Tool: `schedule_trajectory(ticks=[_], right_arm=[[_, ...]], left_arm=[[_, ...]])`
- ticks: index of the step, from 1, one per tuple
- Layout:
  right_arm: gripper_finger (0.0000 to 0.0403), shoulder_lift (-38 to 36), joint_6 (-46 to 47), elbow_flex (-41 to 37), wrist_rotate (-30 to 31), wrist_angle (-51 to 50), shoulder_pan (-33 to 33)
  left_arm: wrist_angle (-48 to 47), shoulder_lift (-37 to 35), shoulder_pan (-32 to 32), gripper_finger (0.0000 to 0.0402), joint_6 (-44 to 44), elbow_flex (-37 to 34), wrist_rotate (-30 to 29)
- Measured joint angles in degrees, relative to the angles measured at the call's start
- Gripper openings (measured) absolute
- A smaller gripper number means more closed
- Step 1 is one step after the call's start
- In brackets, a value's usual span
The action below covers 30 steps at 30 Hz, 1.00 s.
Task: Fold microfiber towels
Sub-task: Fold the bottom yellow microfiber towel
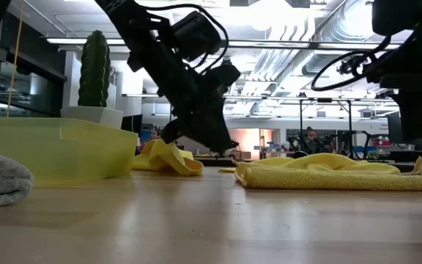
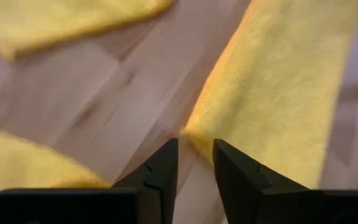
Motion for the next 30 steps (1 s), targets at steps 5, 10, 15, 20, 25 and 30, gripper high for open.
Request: schedule_trajectory(ticks=[5, 10, 15, 20, 25, 30], right_arm=[[0.0218, -4.3, -7.2, 0.0, -2.4, -1.5, 1.0], [0.0206, -8.9, -8.8, 0.0, -2.3, -1.8, 1.2], [0.0202, -12.0, -8.9, 0.0, -1.6, 1.4, 0.4], [0.0202, -12.4, -8.9, 0.0, -1.1, 4.6, -0.4], [0.0202, -12.3, -11.4, 0.0, -0.9, 7.3, -0.5], [0.0202, -12.3, -11.7, 0.0, -0.2, 8.1, -0.5]], left_arm=[[1.3, -4.1, 0.9, 0.0110, 5.2, 0.0, 4.6], [3.4, -5.0, -2.0, 0.0110, 9.1, 0.1, 4.8], [6.3, -2.8, -5.1, 0.0111, 7.2, 0.0, 4.3], [8.5, -0.5, -8.5, 0.0111, 5.5, 0.1, 0.3], [10.1, 1.1, -12.0, 0.0111, 13.7, 0.0, -3.3], [14.6, 3.9, -13.9, 0.0111, 17.8, 0.1, -4.8]])
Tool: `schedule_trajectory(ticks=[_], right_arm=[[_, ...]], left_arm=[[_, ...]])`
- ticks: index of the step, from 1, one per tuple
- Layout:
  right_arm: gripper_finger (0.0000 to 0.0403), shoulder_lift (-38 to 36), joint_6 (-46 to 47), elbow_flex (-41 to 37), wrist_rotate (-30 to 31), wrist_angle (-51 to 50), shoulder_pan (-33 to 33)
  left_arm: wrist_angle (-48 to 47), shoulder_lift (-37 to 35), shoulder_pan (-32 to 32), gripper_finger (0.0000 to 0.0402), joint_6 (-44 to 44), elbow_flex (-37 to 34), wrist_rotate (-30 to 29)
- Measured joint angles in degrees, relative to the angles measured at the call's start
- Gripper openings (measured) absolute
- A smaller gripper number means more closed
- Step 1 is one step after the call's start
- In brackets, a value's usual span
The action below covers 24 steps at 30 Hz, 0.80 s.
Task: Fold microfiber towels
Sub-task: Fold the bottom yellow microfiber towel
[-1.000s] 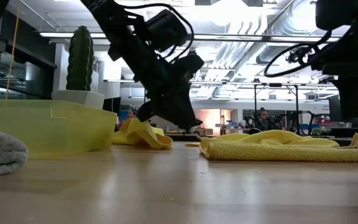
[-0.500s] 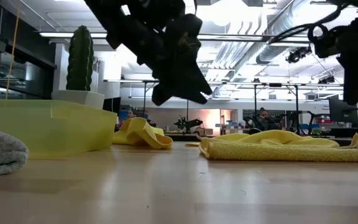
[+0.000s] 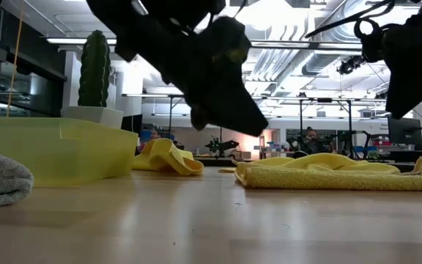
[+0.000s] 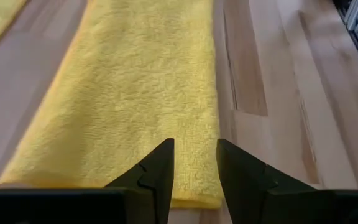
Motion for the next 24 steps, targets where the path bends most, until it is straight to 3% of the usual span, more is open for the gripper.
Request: schedule_trajectory(ticks=[8, 18, 24], right_arm=[[0.0202, 0.0, -0.2, 0.0, -0.1, 1.7, 0.0], [0.0202, 0.1, -5.6, 0.0, -2.0, 6.4, 0.0], [0.0202, 0.9, -12.2, 0.0, -3.8, 10.9, 0.0]], left_arm=[[-0.4, 4.3, -1.3, 0.0110, -1.3, -0.1, 0.2], [-17.9, 1.3, -1.9, 0.0110, -0.1, 0.2, 0.6], [-22.1, -1.6, -1.9, 0.0110, 0.1, -0.2, 0.6]])
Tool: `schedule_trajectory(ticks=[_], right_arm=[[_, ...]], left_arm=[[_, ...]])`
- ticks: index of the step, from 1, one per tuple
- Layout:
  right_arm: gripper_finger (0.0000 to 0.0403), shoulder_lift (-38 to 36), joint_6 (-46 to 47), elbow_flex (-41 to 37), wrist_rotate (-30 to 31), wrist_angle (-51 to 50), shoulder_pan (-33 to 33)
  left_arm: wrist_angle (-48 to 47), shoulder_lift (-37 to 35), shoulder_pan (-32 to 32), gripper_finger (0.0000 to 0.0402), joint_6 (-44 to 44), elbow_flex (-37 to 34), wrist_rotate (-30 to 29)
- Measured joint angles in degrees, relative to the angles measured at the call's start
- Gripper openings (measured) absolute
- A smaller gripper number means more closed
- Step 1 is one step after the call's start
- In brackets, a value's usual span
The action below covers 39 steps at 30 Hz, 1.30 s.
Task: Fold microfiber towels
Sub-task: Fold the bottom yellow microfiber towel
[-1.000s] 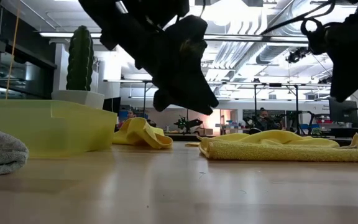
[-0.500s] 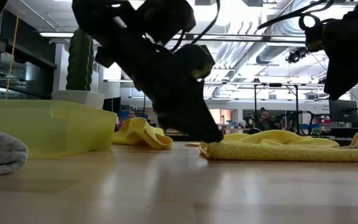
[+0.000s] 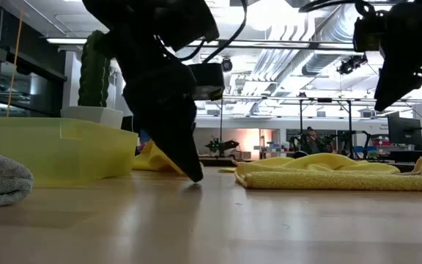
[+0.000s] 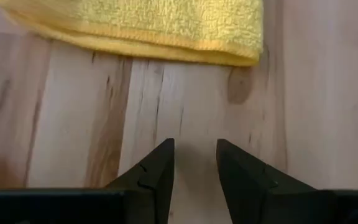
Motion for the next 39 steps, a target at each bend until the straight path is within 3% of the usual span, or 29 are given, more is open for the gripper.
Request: schedule_trajectory(ticks=[7, 16, 26, 39], right_arm=[[0.0202, 1.2, -0.6, 0.0, 0.0, 0.1, 0.0], [0.0202, 1.4, -0.5, 0.0, 0.1, 0.4, 0.0], [0.0202, 1.4, -0.6, 0.0, 0.9, 0.4, 0.0], [0.0202, 1.4, 1.8, 0.0, 1.2, 1.3, 0.0]], left_arm=[[13.7, -4.0, 0.1, 0.0110, 4.6, 0.2, -1.4], [22.8, 4.0, 1.1, 0.0110, 3.9, 0.1, -1.7], [22.1, 6.4, -0.7, 0.0110, 2.3, 0.1, -4.3], [11.9, 6.0, -0.9, 0.0110, 5.3, 0.5, -4.7]])
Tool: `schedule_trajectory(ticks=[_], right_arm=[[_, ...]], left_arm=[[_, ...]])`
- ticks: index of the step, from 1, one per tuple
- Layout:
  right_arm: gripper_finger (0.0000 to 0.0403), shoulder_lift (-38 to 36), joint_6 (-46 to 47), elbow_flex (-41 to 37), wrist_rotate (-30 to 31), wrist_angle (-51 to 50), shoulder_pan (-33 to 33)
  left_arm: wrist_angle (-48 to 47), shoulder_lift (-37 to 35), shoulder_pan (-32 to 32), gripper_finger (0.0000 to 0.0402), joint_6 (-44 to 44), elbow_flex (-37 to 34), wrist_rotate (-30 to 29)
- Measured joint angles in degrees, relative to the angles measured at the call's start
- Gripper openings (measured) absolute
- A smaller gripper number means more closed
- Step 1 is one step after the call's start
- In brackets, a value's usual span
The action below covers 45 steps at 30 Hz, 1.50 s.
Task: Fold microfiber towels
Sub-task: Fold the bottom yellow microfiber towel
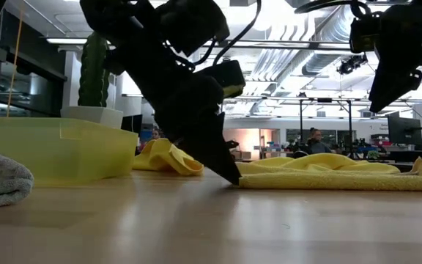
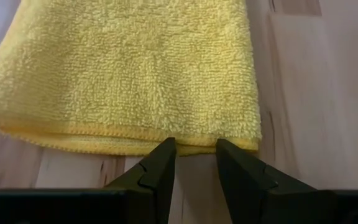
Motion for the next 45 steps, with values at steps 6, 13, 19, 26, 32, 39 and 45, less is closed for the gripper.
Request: schedule_trajectory(ticks=[6, 13, 19, 26, 32, 39, 45], right_arm=[[0.0202, 0.0, 0.8, 0.0, -0.1, 0.0, 0.0], [0.0202, 0.1, -2.8, 0.0, -5.5, 0.2, 0.0], [0.0202, 2.2, -12.8, 0.0, -14.5, 1.0, 0.1], [0.0202, 8.5, -22.2, 0.0, -17.5, 7.4, 0.7], [0.0202, 13.5, -25.8, 0.0, -17.7, 10.4, 2.4], [0.0202, 14.6, -27.1, 0.0, -17.0, 9.8, 4.6], [0.0202, 14.7, -27.1, 0.0, -16.0, 9.4, 5.2]], left_arm=[[-7.9, -1.4, -1.0, 0.0110, 0.1, 0.0, 0.2], [-16.5, -5.6, -1.7, 0.0110, -0.9, -0.4, 0.9], [-21.0, -10.4, -1.4, 0.0110, -0.2, -0.6, 1.3], [-19.0, -15.3, -1.4, 0.0110, 0.6, -0.3, 3.2], [-15.4, -11.7, -2.5, 0.0110, 2.5, -0.4, 6.6], [-13.4, -6.7, -5.5, 0.0110, 2.0, -0.4, 3.1], [-13.2, -4.6, -6.6, 0.0110, 2.0, -0.2, -2.6]])
